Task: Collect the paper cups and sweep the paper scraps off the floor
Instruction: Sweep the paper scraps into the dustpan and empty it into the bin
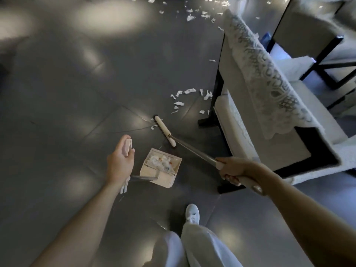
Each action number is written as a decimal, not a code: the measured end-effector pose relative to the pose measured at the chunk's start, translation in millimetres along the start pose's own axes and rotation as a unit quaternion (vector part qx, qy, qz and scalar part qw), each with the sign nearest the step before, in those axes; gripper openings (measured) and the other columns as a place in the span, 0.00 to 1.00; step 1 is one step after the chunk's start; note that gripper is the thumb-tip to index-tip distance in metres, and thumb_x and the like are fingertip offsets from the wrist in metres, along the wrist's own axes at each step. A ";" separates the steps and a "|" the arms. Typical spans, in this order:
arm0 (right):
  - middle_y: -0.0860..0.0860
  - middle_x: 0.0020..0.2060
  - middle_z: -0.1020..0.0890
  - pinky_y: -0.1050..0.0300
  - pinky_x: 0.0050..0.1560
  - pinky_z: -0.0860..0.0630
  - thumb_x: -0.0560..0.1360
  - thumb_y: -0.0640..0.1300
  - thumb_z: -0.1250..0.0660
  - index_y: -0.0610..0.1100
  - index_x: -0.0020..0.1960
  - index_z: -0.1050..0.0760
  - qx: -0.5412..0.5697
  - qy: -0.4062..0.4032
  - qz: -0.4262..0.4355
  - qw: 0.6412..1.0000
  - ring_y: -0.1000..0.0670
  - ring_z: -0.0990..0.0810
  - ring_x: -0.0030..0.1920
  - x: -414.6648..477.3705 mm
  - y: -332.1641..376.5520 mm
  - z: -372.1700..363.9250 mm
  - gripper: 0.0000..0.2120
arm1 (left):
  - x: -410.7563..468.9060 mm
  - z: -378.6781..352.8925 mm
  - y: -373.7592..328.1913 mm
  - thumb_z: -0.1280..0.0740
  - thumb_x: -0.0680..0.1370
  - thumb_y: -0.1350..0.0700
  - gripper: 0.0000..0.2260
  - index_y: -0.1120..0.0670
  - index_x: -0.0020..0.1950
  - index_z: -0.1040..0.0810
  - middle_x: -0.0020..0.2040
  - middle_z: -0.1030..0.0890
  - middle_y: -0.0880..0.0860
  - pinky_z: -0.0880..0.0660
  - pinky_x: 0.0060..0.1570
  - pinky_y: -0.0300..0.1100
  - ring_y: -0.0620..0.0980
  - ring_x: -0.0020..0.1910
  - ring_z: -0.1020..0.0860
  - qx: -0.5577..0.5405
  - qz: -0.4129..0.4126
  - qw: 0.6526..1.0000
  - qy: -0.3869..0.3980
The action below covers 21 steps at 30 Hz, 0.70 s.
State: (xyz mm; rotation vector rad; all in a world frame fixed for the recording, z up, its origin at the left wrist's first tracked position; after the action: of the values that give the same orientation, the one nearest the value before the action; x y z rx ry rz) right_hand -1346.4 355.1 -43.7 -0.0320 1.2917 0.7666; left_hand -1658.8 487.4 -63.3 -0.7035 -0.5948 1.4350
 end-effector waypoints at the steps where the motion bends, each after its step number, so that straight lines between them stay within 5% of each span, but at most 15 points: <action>1: 0.47 0.30 0.26 0.59 0.26 0.30 0.74 0.35 0.37 0.48 0.64 0.33 0.005 0.001 0.002 1.000 0.52 0.30 0.23 10.5 12.6 13.8 0.21 | 13.0 -0.2 -4.4 0.35 0.78 0.59 0.14 0.48 0.63 0.27 0.46 0.21 0.54 0.26 0.42 0.46 0.62 0.45 0.22 -0.007 0.003 1.000 0.001; 4: 0.47 0.27 0.25 0.57 0.27 0.30 0.72 0.34 0.37 0.45 0.67 0.33 -0.002 -0.003 0.007 1.000 0.51 0.29 0.23 41.3 50.8 49.0 0.24 | 53.1 0.0 -15.8 0.37 0.79 0.59 0.15 0.49 0.65 0.29 0.51 0.21 0.59 0.23 0.45 0.53 0.64 0.45 0.22 -0.020 0.018 1.000 0.000; 10: 0.44 0.26 0.25 0.55 0.31 0.30 0.70 0.32 0.38 0.49 0.76 0.43 0.008 -0.025 -0.010 1.000 0.49 0.28 0.24 112.4 122.1 96.4 0.37 | 146.2 -1.4 -21.9 0.37 0.79 0.61 0.15 0.52 0.66 0.28 0.53 0.21 0.60 0.24 0.47 0.52 0.63 0.48 0.22 -0.020 0.026 0.999 -0.016; 21: 0.42 0.40 0.21 0.56 0.31 0.26 0.72 0.32 0.41 0.40 0.63 0.30 -0.101 -0.065 -0.009 0.993 0.44 0.21 0.36 227.6 261.6 133.7 0.20 | 321.6 -2.8 2.9 0.35 0.78 0.62 0.16 0.53 0.65 0.27 0.57 0.20 0.56 0.32 0.49 0.40 0.58 0.54 0.23 0.014 0.057 0.998 -0.003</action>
State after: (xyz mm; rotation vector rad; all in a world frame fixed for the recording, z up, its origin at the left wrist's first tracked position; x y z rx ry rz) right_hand -1355.1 722.6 -98.3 -0.1532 1.0854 0.8681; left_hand -1639.7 807.9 -82.7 -0.7211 -0.5443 1.5484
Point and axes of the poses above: each hand's wrist, its own x-axis towards the middle knuckle, its own z-axis out of the back of the hand, y = z × x, the point moved 2 cm from there along x, towards the middle knuckle
